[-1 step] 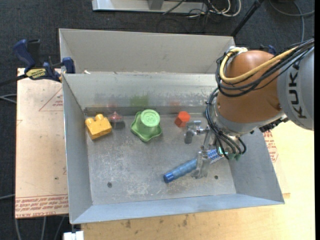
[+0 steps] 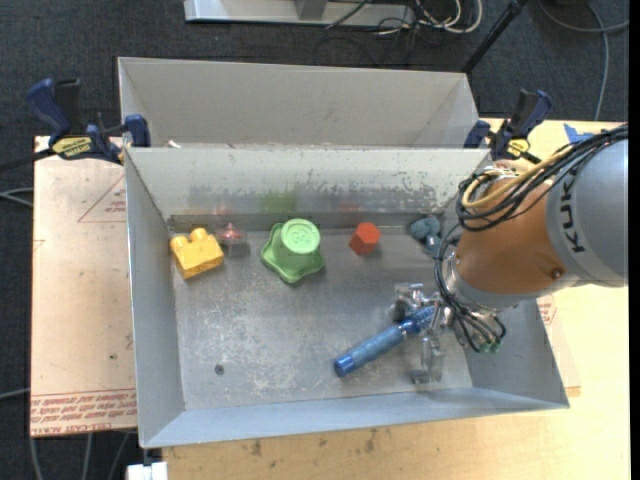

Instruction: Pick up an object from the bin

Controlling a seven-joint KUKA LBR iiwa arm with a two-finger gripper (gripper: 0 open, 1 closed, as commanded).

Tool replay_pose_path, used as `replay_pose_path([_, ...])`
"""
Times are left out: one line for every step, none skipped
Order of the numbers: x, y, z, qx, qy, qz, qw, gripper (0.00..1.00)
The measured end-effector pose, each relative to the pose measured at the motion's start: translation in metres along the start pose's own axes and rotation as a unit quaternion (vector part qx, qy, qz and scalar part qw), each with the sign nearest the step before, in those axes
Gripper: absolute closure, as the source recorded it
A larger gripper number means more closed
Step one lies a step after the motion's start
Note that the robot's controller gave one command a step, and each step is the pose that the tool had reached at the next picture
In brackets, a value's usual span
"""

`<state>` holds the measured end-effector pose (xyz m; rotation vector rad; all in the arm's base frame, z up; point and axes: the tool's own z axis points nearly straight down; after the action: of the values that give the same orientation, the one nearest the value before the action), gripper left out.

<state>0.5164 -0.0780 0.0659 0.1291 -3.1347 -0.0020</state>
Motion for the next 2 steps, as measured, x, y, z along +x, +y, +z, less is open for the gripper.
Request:
replay_pose_path([-0.0006,0.0010,0.0000,0.000,-0.0023,0.001,1.0000,0.00])
replay_pose_path([-0.0012,0.0016,-0.0001,0.000,-0.0027,0.001,1.0000,0.00])
